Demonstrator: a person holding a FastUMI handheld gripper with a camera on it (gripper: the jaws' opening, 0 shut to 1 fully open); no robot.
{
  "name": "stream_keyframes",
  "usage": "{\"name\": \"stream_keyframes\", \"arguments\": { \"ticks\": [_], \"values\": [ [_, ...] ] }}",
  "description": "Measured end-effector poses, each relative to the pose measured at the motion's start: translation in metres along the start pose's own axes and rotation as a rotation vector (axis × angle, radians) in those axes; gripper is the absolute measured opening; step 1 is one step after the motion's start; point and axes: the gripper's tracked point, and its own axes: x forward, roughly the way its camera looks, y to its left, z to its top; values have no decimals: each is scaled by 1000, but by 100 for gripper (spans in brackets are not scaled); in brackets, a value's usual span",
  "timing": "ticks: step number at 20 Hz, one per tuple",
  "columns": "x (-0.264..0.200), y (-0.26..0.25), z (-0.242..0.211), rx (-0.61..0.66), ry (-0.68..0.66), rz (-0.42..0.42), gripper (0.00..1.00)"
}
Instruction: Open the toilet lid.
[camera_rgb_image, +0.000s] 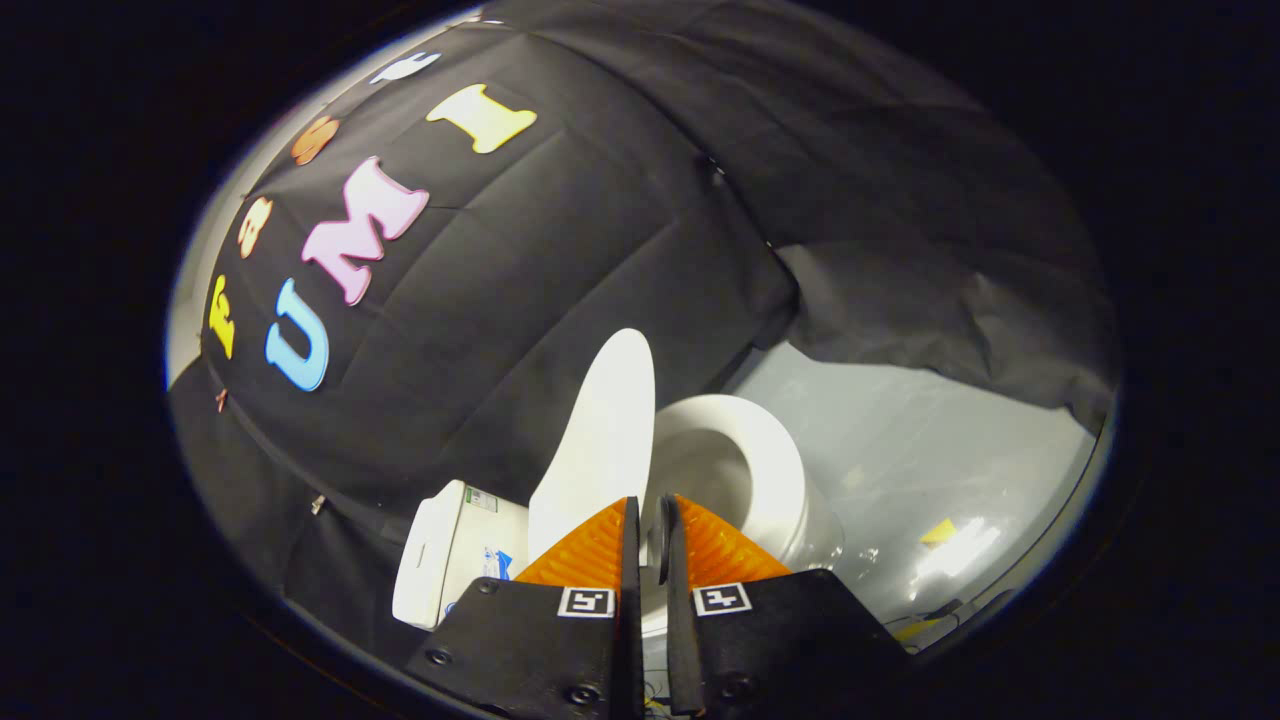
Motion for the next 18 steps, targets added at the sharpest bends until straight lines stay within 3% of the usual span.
{"name": "stream_keyframes", "arguments": {
  "ticks": [7, 12, 14, 18],
  "values": [
    [-26, 108, 10, -228, -122, 68, 15],
    [-34, 156, 5, -347, -167, 46, 15],
    [-38, 177, 1, -404, -188, 42, 9],
    [-45, 220, -12, -492, -212, 67, 10]
  ]
}}
